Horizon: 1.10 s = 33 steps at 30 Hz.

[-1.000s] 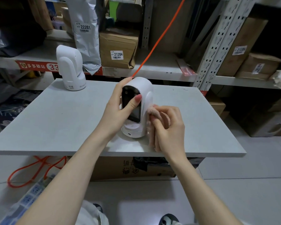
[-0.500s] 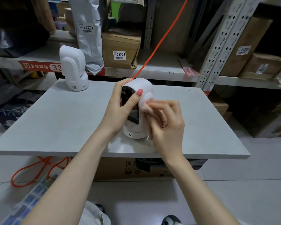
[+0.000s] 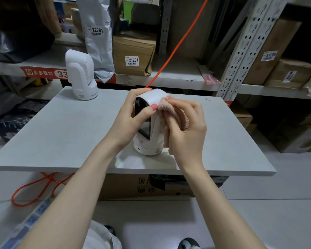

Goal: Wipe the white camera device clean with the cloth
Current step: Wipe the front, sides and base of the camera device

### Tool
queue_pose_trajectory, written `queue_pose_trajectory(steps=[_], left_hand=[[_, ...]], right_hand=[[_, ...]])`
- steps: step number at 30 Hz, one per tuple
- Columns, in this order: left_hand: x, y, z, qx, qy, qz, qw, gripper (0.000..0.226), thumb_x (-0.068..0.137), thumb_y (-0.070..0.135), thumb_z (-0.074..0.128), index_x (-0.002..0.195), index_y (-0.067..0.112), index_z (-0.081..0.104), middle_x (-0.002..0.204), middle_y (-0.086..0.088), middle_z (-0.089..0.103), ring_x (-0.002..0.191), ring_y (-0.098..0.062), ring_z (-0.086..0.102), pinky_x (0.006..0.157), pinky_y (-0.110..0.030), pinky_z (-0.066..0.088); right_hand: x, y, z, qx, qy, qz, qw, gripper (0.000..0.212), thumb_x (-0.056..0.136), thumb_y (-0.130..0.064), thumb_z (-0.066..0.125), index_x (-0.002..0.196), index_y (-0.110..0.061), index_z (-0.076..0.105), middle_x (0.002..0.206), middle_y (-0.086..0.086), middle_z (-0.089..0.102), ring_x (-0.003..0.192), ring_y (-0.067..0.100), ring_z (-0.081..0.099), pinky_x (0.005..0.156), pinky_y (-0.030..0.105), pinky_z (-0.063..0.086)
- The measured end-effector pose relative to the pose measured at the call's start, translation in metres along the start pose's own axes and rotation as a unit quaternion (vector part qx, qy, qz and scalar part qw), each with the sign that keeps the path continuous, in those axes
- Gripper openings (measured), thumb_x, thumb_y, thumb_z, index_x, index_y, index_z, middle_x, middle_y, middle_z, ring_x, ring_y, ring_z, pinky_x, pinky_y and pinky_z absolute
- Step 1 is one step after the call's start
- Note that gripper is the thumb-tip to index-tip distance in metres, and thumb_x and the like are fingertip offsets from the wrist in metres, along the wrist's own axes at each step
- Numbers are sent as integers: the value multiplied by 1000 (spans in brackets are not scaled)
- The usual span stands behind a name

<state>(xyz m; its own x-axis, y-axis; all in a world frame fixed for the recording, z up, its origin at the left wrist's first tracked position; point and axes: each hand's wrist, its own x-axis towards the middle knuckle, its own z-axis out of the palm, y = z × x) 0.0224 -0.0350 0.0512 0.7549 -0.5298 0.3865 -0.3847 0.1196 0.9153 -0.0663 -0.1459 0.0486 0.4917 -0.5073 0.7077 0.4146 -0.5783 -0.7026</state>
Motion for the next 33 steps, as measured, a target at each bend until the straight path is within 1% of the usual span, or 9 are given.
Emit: queue_pose_trajectory(steps=[4,10,12,16,20,24,29,31,33], left_hand=[[0,1,2,-15,16,-15,1000,43,74,50,58,115,42,50,118,8,57,111,-11,56,96,-37,50],[0,2,-2,-27,43,-26,998,40,73,48,59,113,44,52,116,15,57,114,-11,56,101,-40,46],[-1,2,-3,-29,42,-26,998,39,76,43,59,114,42,52,115,15,57,110,-7,57,97,-35,48],[-1,4,-5,-49,41,-22,998,33,89,24,55,121,31,49,109,12,57,89,13,59,74,-12,49],[-3,4,-4,-40,20,-13,999,37,86,25,55,122,30,49,113,8,59,97,7,60,79,-15,50],[-2,3,-3,-42,31,-15,999,36,83,31,54,119,33,51,113,10,60,101,2,60,84,-22,51],[1,-1,0,-25,68,-18,997,40,84,36,51,123,30,47,111,9,56,98,-2,57,87,-27,49],[3,-2,0,-16,75,-23,997,43,86,39,50,128,36,42,120,1,56,103,-9,57,86,-25,48],[2,-1,1,13,65,-13,998,41,90,41,46,130,49,36,136,-4,50,118,-16,54,96,-27,47]], right_hand=[[-11,9,-4,-10,-12,-8,1000,17,83,6,67,98,-2,70,102,13,57,99,2,59,86,6,44],[-28,20,-5,-33,-37,12,999,18,81,11,66,93,-2,69,98,8,54,95,-9,57,82,3,44],[-28,20,-3,-32,-41,17,999,18,81,10,66,93,-3,69,99,6,54,94,-3,59,83,6,46],[-20,10,1,-53,-29,-16,998,16,80,5,69,93,-4,70,100,8,56,94,8,59,82,5,44],[-2,-2,6,-30,-25,-29,999,17,83,2,68,99,-6,70,103,10,58,98,14,61,86,11,47],[6,-2,5,1,-56,43,997,17,87,-3,66,101,-11,70,107,6,59,103,10,60,88,17,49],[-2,13,-11,19,-80,167,983,25,87,-5,65,89,-30,65,104,0,65,94,4,63,81,10,46],[-9,22,-18,-29,-124,205,971,19,86,-6,65,89,-25,67,103,-1,66,91,2,63,78,10,47],[-13,25,-22,-60,-142,218,964,17,86,-7,66,89,-24,68,102,-3,66,92,3,63,79,13,48]])
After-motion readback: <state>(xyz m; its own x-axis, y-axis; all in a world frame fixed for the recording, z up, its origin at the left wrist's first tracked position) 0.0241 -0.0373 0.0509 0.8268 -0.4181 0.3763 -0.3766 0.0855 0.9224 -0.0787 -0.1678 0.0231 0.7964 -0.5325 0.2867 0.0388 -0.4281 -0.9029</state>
